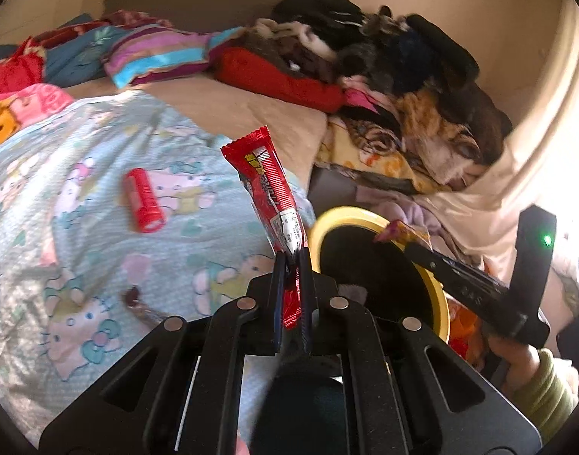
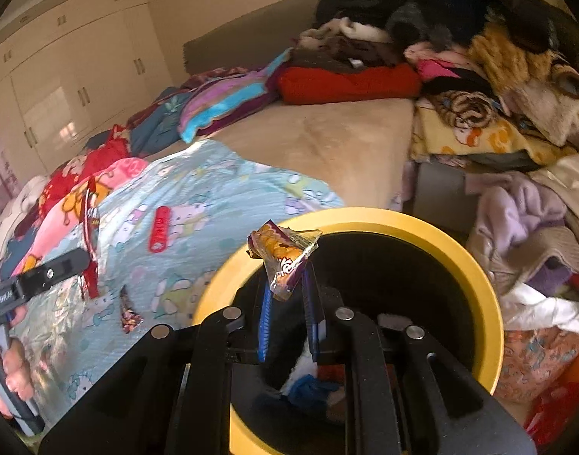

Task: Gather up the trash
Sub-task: 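Carry the yellow wrapper and red candy bar with both tools over the bin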

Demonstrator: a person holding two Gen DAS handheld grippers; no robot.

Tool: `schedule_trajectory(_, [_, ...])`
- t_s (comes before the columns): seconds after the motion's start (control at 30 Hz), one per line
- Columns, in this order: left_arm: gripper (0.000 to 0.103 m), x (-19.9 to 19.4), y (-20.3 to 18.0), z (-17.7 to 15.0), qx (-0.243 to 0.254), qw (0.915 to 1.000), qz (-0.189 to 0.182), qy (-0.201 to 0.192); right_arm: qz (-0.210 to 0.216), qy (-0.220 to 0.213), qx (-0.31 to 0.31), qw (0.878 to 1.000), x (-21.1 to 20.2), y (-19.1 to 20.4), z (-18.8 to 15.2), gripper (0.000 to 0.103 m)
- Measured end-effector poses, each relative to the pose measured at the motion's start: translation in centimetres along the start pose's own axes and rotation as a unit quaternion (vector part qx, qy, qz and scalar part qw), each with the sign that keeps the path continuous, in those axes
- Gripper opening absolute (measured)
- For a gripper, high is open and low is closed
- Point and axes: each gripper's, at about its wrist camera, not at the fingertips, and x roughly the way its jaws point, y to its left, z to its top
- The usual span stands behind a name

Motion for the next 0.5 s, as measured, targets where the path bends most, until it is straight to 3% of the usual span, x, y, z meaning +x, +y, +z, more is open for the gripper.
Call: schedule_trajectory(0.5, [0.003, 3.3, -5.7, -1.9, 0.068, 0.9960, -0.033, 0.047, -0.028, 0.002, 0.053, 0.998, -0.8, -4.5, -0.8, 0.015])
